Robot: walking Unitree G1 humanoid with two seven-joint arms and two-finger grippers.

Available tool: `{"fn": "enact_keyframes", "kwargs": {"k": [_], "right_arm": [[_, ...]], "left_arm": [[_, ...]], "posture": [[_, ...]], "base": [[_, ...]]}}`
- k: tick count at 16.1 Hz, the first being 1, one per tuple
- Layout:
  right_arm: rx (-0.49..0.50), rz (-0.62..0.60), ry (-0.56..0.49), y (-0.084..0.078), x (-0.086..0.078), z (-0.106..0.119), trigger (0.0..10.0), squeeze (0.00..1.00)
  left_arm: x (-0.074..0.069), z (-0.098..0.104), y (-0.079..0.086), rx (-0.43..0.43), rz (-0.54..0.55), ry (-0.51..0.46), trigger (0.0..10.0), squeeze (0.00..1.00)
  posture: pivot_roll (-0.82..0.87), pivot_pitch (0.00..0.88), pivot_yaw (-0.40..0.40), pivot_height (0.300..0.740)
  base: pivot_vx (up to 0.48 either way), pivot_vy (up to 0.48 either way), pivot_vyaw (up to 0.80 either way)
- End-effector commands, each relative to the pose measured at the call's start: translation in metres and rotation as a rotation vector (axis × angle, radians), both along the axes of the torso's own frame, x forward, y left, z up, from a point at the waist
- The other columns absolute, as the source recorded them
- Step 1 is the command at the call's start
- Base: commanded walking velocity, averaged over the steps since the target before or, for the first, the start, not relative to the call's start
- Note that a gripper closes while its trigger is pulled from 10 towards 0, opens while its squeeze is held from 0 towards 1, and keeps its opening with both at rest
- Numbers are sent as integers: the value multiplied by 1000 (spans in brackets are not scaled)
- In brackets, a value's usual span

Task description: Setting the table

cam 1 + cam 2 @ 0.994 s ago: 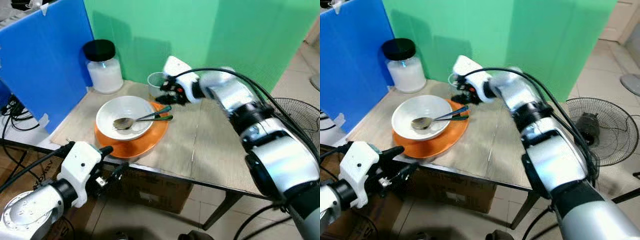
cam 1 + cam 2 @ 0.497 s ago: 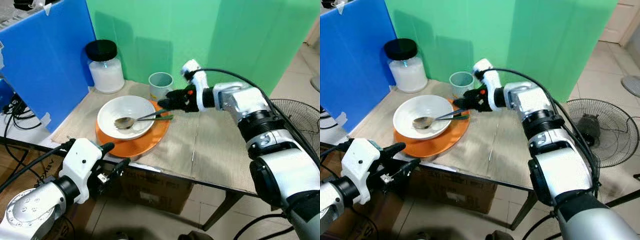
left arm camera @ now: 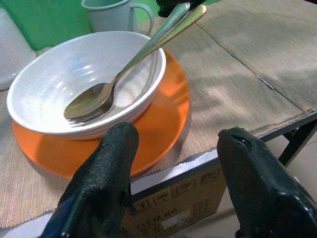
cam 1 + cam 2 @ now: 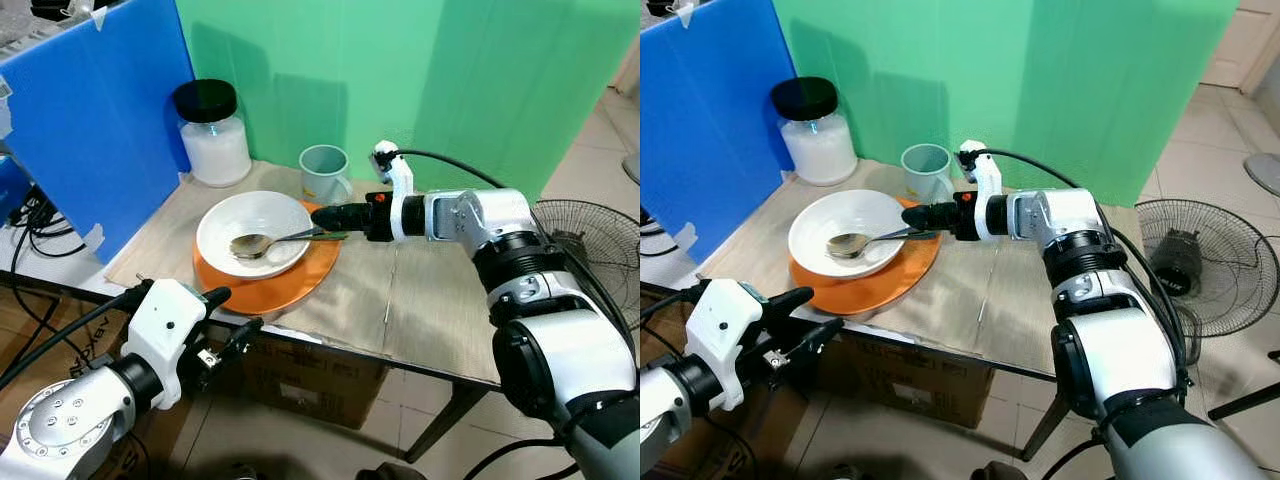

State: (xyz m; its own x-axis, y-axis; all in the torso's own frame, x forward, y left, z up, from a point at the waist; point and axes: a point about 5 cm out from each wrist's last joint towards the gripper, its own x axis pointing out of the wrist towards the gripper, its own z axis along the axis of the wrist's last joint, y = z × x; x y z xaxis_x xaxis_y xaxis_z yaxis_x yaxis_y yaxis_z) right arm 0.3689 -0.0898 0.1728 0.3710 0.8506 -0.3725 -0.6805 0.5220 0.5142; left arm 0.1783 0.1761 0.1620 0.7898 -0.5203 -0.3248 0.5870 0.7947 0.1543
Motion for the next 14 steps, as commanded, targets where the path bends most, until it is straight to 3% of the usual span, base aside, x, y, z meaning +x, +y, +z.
{"fn": "enact_keyframes", "kwargs": {"k": [1,2,3,4,6,9,11,12,14], "right_arm": [[12,-19,15,2,-2,-3,7725,0],[20,-29,22,3,-2,-3,6824,0],[36,-47,36,5,-2,-4,4706,0],[24,-51,36,5,-2,-5,3373,0],[10,-61,37,2,-1,-5,4039,0],[13,-86,50,-3,-1,-4,3725,0],[24,-86,73,-2,-3,-6,2745,0],[28,-88,84,-1,-4,-8,157,0],[23,-89,97,-1,-5,-11,0,0]], "left_arm": [[0,-1,0,0,-1,5,10000,0],[0,-1,0,0,-2,4,10000,0],[1,-1,0,1,-3,3,10000,0],[1,0,0,1,-5,2,10000,0],[1,0,0,1,-8,2,10000,0],[1,0,-1,-6,-12,0,10000,0],[2,1,-2,-11,-14,-2,10000,0],[2,1,-2,-13,-14,-3,10000,0],[2,1,-2,-11,-14,-3,10000,0]], "posture": [[-18,2,-9,740],[-18,1,-9,740],[-18,2,-7,740],[-19,4,-5,740],[-19,3,-5,740],[-24,4,-4,740],[-24,4,-3,740],[-23,4,-4,740],[-22,5,-4,740]], "base": [[0,0,0],[0,0,0],[0,0,0],[0,0,0],[0,0,0],[0,0,0],[0,0,0],[0,0,0],[0,0,0]]}}
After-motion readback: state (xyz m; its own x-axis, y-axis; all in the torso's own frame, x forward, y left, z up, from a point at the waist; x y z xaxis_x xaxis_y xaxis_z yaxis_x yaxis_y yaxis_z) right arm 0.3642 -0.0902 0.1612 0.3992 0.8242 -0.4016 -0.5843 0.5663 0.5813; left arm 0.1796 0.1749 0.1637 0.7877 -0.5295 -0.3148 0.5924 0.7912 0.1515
